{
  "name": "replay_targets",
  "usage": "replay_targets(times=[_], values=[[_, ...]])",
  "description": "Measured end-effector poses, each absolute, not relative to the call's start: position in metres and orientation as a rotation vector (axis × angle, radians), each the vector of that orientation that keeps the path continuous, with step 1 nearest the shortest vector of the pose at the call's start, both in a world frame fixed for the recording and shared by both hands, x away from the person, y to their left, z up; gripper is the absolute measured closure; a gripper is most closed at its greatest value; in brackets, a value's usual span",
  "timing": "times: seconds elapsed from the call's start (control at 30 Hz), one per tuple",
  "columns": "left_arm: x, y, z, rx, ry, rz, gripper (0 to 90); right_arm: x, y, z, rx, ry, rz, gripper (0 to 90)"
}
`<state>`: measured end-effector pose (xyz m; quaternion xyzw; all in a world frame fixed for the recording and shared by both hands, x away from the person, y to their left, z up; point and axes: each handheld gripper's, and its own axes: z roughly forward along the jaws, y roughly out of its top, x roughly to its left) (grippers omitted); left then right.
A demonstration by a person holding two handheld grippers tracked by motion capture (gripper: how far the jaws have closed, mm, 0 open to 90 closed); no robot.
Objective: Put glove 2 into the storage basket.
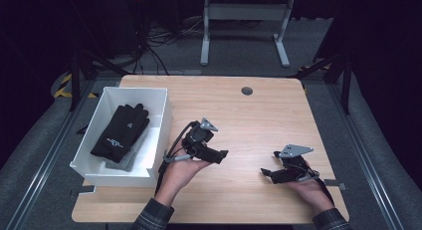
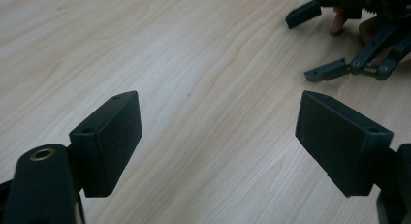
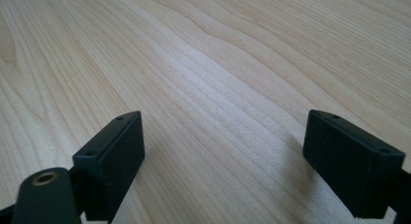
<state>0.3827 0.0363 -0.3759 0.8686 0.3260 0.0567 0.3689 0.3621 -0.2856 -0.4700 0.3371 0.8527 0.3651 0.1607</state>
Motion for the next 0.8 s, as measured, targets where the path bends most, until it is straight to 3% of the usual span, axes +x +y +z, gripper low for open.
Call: replay_targets(times=[0.8], values=[[0.366, 0.002, -0.461, 2.322, 0.735, 0.239, 14.6, 0.361, -0.287, -0.470, 0.961, 2.437, 1.041, 15.3]])
